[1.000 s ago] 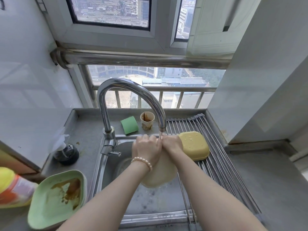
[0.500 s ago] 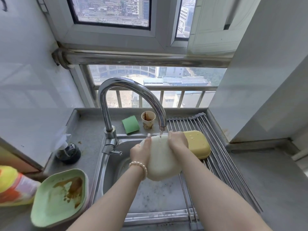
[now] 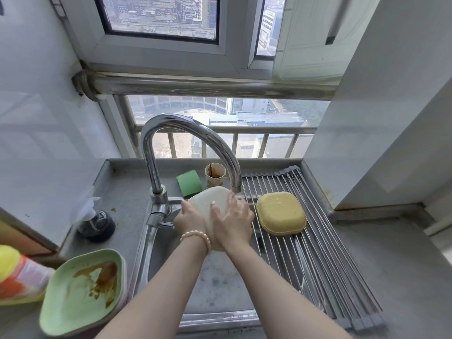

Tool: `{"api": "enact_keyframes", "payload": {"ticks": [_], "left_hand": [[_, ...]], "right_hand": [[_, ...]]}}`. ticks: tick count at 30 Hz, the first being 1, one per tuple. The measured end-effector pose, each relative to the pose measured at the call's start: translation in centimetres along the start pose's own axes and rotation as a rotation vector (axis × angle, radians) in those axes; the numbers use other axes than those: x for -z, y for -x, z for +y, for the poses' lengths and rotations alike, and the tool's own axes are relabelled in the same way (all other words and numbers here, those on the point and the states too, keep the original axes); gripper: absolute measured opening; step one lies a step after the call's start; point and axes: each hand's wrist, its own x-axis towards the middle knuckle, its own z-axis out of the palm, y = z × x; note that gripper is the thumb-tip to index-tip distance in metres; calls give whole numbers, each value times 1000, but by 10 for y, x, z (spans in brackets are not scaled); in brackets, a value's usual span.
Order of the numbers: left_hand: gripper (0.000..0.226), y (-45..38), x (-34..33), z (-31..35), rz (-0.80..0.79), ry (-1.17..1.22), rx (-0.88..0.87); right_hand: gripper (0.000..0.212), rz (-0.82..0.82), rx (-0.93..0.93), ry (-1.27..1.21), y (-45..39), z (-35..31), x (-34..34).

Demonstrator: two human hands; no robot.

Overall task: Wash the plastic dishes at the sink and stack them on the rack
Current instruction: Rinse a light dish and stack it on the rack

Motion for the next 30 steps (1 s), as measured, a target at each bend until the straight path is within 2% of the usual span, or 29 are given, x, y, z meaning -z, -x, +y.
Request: {"api": "enact_keyframes", "payload": {"ticks": [4,8,12,14,15,17,19,20,21,22,23,24,25,28,30], "left_hand": [[50,2,3,2,17,3,-12],[51,-5,6,7,2,-54,11],[47,-9,8,9,-26,-140,30],[47,-14,6,6,-40,-195,-31],[48,-15,4,5,-56,-263,-99],[50,-9,-1,-3,-109,-453,-264],[66,6,-4,-15,-185,-640,-400],[77,16,-5,-22,-215,-724,-463],[83,24,-4,-29,-240,-788,-514],[85,28,-5,-36,-261,-833,-552],[85,29,-6,-39,-289,-867,-563],[86,28,-7,-39,-329,-899,-554],[88,25,-9,-38,-371,-932,-521],[96,19,-14,-26,-461,-962,-396],[100,17,-17,-19,-464,-919,-334]], "right_hand": [[78,-90,-186,-117,-24,1,9],[61,-85,-246,-243,-38,7,18],[38,-176,-344,-345,-47,15,17],[31,-229,-484,-705,-50,22,9],[28,-202,-541,-862,-49,24,8],[24,-107,-594,-1026,-50,28,4],[29,6,-659,-927,-51,28,10],[41,2,-642,-743,-47,24,20],[51,-10,-437,-296,-35,18,29],[57,2,-344,-115,-33,15,34],[55,40,-333,-221,-31,19,35],[49,61,-466,-473,-31,22,32],[40,91,-511,-696,-26,27,31],[41,176,-514,-802,-27,35,17],[44,183,-508,-816,-22,33,20]]}}
